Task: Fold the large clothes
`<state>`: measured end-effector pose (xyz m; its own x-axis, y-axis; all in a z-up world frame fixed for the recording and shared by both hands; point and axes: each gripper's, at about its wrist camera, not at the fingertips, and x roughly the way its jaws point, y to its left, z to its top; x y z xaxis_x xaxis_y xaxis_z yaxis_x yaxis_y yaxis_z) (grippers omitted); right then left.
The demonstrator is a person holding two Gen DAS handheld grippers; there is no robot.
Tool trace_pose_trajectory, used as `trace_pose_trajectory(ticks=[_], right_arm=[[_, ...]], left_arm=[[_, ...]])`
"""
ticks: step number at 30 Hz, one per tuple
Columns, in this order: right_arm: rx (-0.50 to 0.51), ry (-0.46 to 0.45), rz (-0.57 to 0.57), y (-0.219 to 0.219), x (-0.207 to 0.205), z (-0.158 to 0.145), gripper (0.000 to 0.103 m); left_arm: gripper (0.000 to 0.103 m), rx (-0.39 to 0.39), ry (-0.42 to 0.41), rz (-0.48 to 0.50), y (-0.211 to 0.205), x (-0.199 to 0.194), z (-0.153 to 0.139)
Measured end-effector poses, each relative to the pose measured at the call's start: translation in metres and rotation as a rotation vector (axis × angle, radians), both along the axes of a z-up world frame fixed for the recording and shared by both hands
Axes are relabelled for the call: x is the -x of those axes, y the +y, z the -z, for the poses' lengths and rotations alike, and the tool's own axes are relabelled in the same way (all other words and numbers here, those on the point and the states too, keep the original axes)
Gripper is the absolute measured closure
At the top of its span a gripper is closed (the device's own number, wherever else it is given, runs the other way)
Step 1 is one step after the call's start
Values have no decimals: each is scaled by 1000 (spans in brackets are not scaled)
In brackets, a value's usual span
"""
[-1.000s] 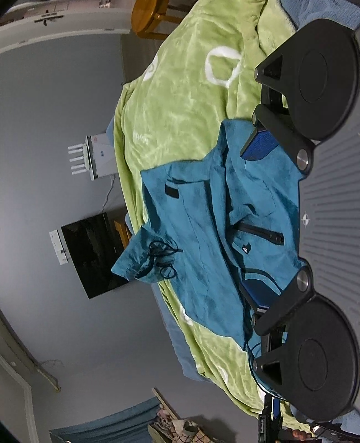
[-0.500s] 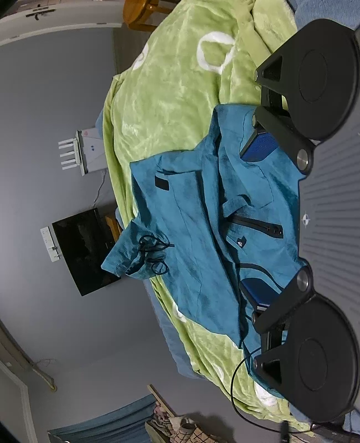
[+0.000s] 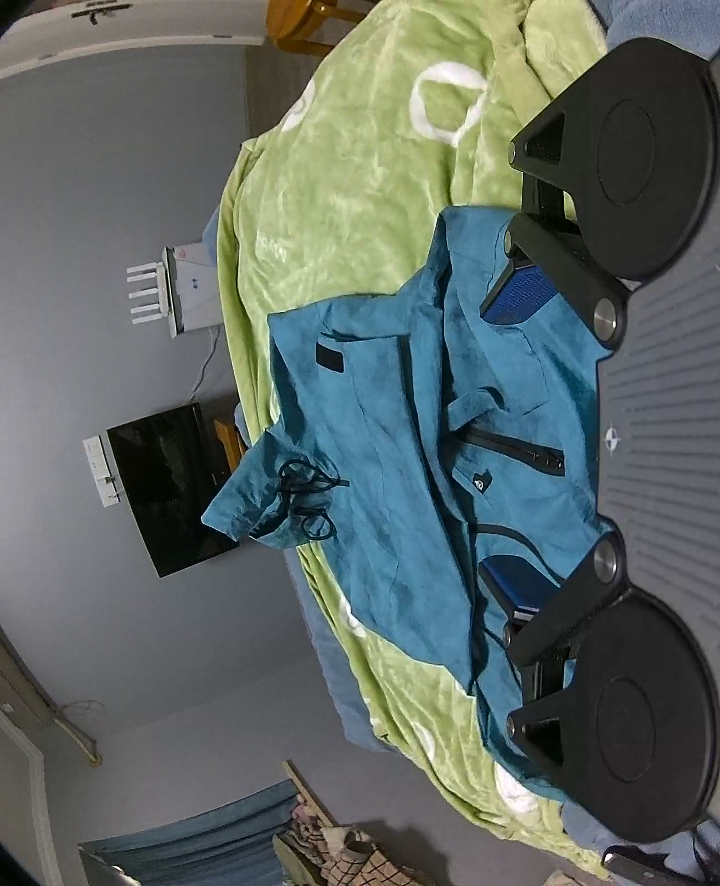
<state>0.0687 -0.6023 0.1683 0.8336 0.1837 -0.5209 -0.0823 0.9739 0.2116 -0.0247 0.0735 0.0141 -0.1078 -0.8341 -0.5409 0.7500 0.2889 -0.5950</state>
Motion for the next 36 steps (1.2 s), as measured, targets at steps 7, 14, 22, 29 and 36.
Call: trace_pose_trajectory(ticks=[7,14,22,29,36], right_arm=[[-23,22,27,-8,-2,5,11],[-19,30,19,-7,-2,9,11],[-18,10,30,-11,3,6,11],[-25,5,29,-11,5,5,11],[-33,-14,52,-14,7,2,11]], left_arm=[[20,-116,-133,-246,25,-8,-9],[18,-76,-201,-373,50,-7,-22],[88,-40,-231,-554,89,-19,-39],[103,-29,-322,-733,116,-16,-53],[103,18,-384,-1048,204,0,-95]])
